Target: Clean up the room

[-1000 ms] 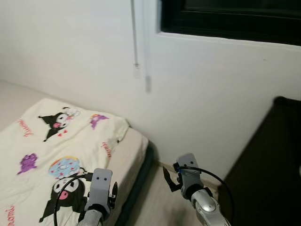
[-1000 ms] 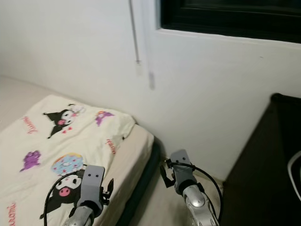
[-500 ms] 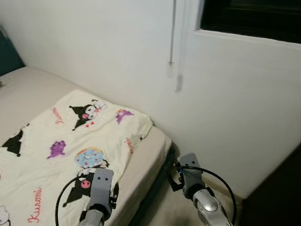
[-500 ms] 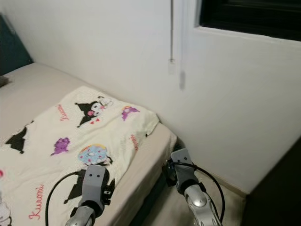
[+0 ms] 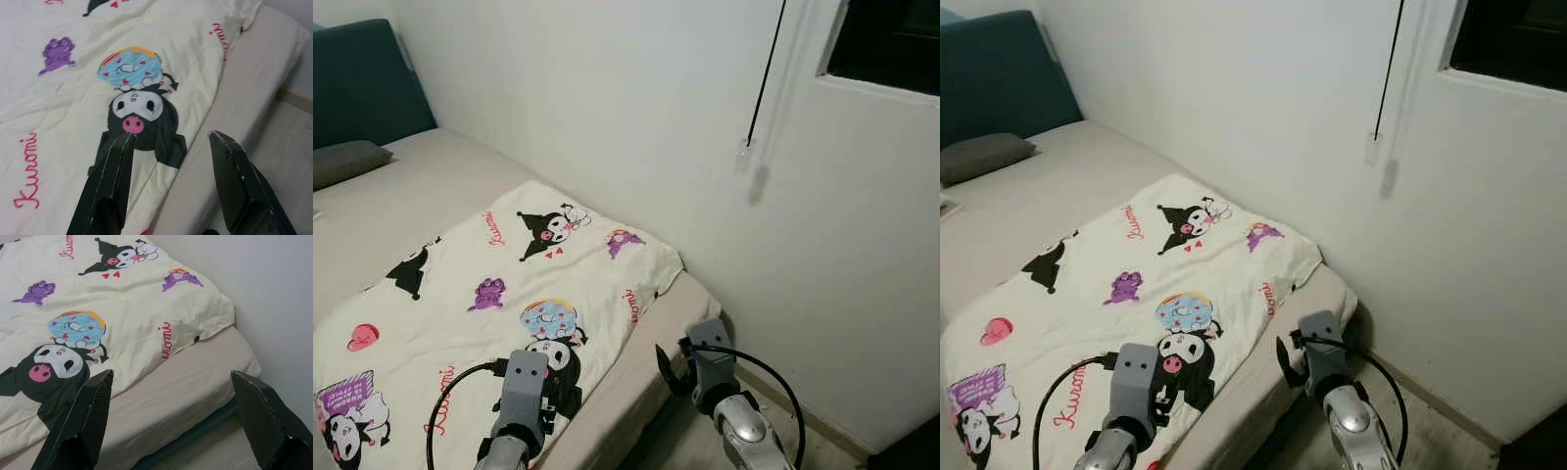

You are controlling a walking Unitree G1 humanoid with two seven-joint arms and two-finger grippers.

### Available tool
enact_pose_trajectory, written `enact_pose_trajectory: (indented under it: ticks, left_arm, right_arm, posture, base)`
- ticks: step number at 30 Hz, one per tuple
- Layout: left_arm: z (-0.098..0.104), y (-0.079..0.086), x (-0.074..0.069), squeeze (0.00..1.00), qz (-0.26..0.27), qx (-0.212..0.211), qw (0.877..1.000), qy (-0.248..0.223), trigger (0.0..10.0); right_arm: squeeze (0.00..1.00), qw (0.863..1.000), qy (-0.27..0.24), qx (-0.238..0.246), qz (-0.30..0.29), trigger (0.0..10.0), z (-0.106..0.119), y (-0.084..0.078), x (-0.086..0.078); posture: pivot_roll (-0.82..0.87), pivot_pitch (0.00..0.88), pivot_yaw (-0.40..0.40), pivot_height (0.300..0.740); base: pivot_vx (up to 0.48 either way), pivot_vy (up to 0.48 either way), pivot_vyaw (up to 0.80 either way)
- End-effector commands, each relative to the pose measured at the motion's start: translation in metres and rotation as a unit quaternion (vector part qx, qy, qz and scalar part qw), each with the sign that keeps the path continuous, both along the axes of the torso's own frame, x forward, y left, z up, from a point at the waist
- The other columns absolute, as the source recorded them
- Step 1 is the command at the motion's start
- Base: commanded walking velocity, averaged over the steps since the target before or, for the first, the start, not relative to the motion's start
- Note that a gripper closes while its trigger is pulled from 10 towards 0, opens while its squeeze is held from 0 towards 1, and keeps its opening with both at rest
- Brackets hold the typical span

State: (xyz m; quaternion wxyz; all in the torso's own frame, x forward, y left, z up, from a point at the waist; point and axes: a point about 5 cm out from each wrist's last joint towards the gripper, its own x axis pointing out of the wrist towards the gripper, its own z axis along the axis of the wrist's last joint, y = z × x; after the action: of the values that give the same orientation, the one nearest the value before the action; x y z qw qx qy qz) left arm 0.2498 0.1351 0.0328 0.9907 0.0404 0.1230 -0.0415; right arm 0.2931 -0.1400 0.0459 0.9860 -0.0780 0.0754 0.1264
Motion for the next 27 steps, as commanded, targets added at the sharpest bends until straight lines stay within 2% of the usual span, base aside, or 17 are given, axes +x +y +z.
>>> enact_pose_trajectory:
  ticks: [1, 6, 19, 23, 27]
  left_arm:
    - [-0.0036, 0.0011, -0.0026, 0.00, -0.004, 0.007, 1.000, 0.008, 10.0]
    - [-0.0032, 0.0008, -0.0012, 0.00, -0.005, 0.013, 1.000, 0.008, 10.0]
    - [-0.0039, 0.0030, -0.0012, 0.00, 0.007, 0.009, 1.000, 0.016, 10.0]
    - [-0.0077, 0.0075, -0.0016, 0.00, 0.029, -0.021, 0.999, 0.038, 10.0]
    - [-0.0061, 0.0083, -0.0010, 0.00, 0.032, -0.013, 0.999, 0.031, 10.0]
  right_arm:
    - [0.00, 1.000, 0.008, 0.008, -0.007, 10.0, -0.0038, -0.0013, -0.0026]
    - [0.00, 1.000, 0.007, 0.009, -0.007, 10.0, -0.0026, -0.0013, -0.0011]
    - [0.00, 1.000, 0.007, 0.011, -0.005, 10.0, -0.0024, 0.0000, -0.0015]
    - [0.00, 1.000, 0.006, 0.011, -0.004, 10.0, -0.0017, -0.0009, -0.0003]
    - [0.00, 1.000, 0.006, 0.011, -0.003, 10.0, -0.0009, -0.0006, 0.0007]
  posture:
    - [-0.03, 0.110, 0.027, 0.740]
    - [-0.03, 0.110, 0.029, 0.740]
    - [-0.03, 0.114, 0.028, 0.740]
    - [-0.03, 0.110, 0.021, 0.740]
    - [-0.03, 0.110, 0.021, 0.740]
  base:
    - [0.000, 0.000, 0.00]
    - [0.000, -0.071, 0.00]
    - [0.000, -0.480, 0.00]
    - [0.000, 0.480, 0.00]
    - [0.000, 0.360, 0.00]
